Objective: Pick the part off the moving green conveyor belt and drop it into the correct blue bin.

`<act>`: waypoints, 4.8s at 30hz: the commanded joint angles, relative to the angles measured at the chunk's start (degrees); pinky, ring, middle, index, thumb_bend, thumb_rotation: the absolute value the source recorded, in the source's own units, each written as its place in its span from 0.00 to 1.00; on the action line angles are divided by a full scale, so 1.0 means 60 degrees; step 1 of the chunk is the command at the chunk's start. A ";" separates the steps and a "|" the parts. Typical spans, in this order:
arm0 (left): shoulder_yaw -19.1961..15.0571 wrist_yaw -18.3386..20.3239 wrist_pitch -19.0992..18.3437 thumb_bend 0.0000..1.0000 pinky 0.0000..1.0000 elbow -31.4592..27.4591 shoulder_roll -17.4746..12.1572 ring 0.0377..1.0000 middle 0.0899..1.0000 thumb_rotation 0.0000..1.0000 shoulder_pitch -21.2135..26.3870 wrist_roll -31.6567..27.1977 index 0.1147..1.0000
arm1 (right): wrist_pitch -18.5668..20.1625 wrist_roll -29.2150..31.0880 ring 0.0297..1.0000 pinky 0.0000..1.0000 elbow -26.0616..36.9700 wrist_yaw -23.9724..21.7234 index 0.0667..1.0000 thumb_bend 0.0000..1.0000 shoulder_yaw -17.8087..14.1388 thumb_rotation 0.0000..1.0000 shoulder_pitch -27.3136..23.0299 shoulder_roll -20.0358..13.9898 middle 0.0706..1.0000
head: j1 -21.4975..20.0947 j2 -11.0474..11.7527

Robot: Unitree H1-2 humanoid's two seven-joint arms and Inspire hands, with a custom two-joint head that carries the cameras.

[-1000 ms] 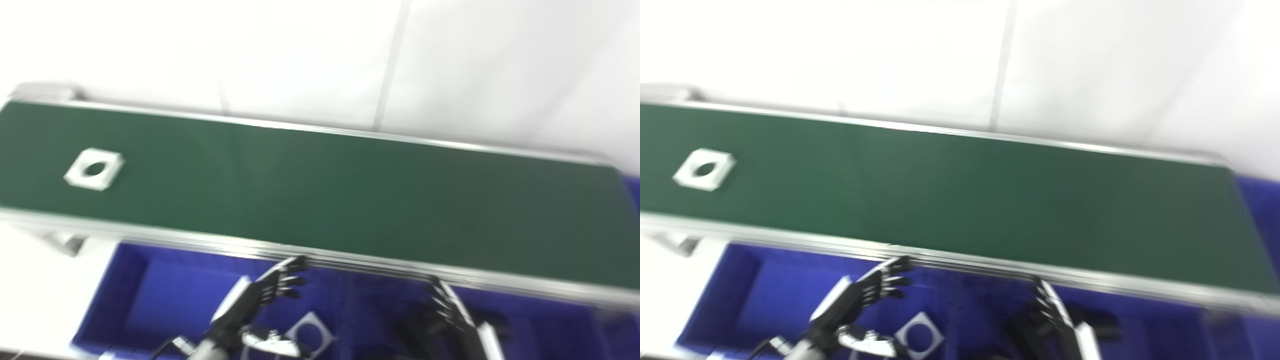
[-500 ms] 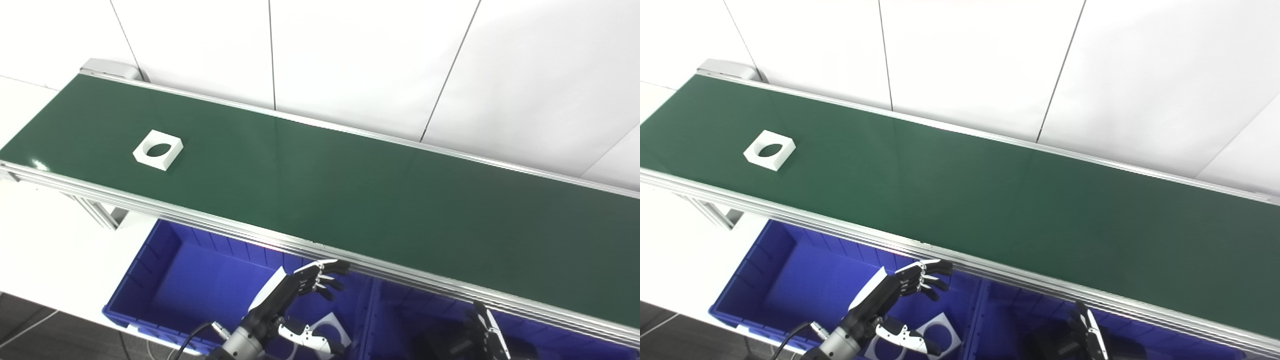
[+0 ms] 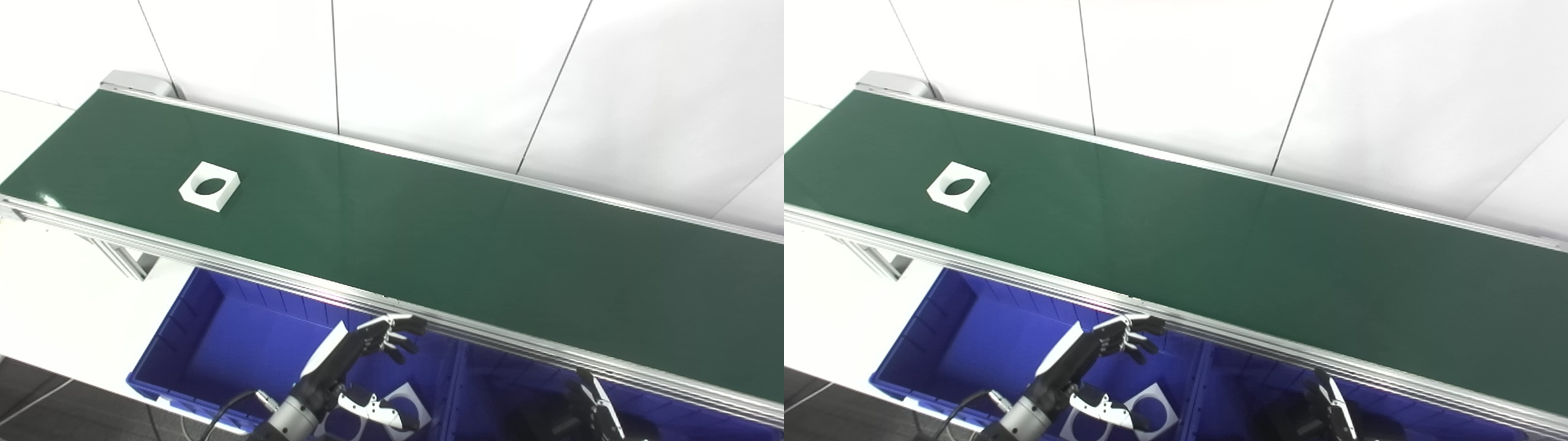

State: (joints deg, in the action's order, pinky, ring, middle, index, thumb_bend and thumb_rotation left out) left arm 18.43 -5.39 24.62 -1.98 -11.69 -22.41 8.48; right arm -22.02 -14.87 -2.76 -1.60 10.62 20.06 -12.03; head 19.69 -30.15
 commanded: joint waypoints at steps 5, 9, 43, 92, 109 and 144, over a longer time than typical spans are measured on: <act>-0.0474 0.0306 0.0381 0.95 0.59 -0.1517 -0.0636 0.66 0.76 0.09 0.0379 -0.0295 0.76 | -0.0809 -0.0099 0.79 0.76 -0.0226 0.0500 0.90 0.81 0.0081 0.11 -0.0252 0.0044 0.82 | -0.0367 0.0040; -0.0980 0.0609 0.0348 0.98 0.57 -0.2035 -0.0785 0.65 0.73 0.14 0.0614 -0.0347 0.75 | -0.0816 -0.0147 0.77 0.71 -0.0305 0.0772 0.88 0.83 0.0201 0.16 -0.0307 0.0014 0.80 | -0.0472 0.0018; -0.3532 0.3291 -0.2579 0.82 0.84 -0.2604 -0.3254 0.89 0.91 0.21 0.3340 0.0672 0.91 | -0.0814 0.0494 0.72 0.71 -0.0556 0.1589 0.84 0.84 0.0992 0.14 -0.0627 -0.0421 0.74 | -0.0302 0.0114; -0.2336 0.2689 -0.2661 0.89 0.88 0.2237 -0.4192 0.92 0.94 0.03 0.5311 0.4363 0.93 | -0.0813 0.0732 0.69 0.66 -0.0532 0.2205 0.83 0.84 0.1480 0.12 -0.0738 -0.0816 0.72 | 0.0075 0.0188; -0.2426 0.0674 -0.0935 0.50 0.42 0.3483 -0.3191 0.39 0.42 0.00 0.5544 0.3857 0.48 | -0.0817 0.0776 0.68 0.64 -0.0475 0.2427 0.84 0.82 0.1617 0.13 -0.0726 -0.0884 0.72 | 0.0075 0.0115; -0.2526 0.1205 0.0343 0.49 0.32 -0.1051 -0.1850 0.36 0.43 0.00 0.2493 0.1407 0.47 | -0.0817 0.0426 0.66 0.62 0.0251 0.2525 0.83 0.83 0.1744 0.27 -0.0506 -0.0430 0.72 | -0.2953 -0.1864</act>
State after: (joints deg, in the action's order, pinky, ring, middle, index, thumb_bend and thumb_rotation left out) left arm 3.14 1.62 24.37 -6.66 -22.68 -7.13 17.97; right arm -23.48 -11.44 -3.24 13.95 21.21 16.76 -15.11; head 1.95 -41.30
